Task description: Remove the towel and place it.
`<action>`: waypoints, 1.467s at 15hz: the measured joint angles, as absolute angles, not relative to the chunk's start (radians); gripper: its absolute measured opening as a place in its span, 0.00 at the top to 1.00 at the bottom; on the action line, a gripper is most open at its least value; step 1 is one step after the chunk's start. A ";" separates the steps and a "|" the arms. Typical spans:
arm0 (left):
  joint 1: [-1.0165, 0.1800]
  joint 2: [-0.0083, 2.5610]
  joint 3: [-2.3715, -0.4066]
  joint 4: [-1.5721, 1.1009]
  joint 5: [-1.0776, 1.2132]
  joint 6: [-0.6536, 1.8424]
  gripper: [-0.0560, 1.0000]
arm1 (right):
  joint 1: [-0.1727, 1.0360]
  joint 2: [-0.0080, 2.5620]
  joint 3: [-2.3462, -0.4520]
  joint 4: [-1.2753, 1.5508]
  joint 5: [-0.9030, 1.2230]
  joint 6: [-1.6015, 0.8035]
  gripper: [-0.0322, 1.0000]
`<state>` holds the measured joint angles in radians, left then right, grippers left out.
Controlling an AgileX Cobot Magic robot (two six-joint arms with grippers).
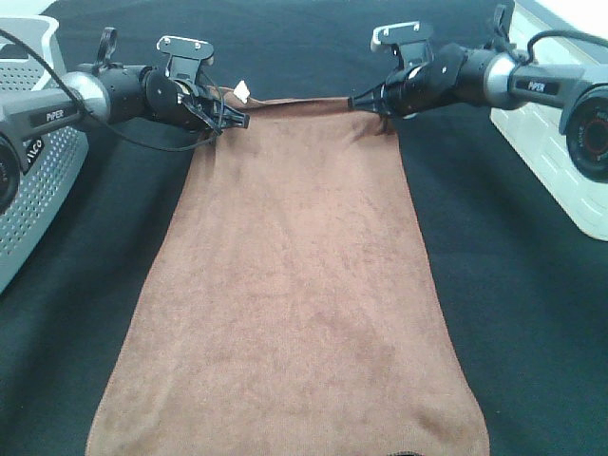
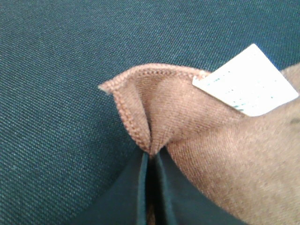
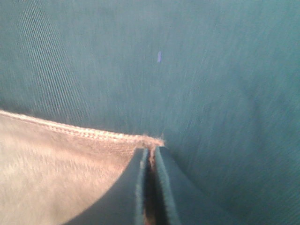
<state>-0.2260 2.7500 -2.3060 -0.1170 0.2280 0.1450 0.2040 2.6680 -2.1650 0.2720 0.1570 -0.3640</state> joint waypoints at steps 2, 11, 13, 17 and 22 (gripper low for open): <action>-0.226 2.750 -2.306 -0.117 0.192 0.144 0.91 | 0.204 2.683 -2.165 0.274 0.157 -0.364 0.83; -0.224 2.755 -2.306 -0.114 0.152 0.144 0.40 | 0.201 2.684 -2.169 0.300 0.129 -0.364 0.30; -0.223 2.755 -2.306 -0.113 0.124 0.144 0.40 | 0.201 2.682 -2.171 0.300 0.129 -0.364 0.30; -0.222 2.721 -2.307 -0.113 0.204 0.135 0.28 | 0.201 2.610 -2.255 0.300 0.281 -0.364 0.28; -0.222 2.483 -2.325 -0.101 0.733 0.100 0.16 | 0.201 2.440 -2.290 0.269 0.769 -0.364 0.25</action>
<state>-0.2220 2.4830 -2.3250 -0.1010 0.7330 0.1000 0.2010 2.4400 -2.2900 0.2690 0.7690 -0.3640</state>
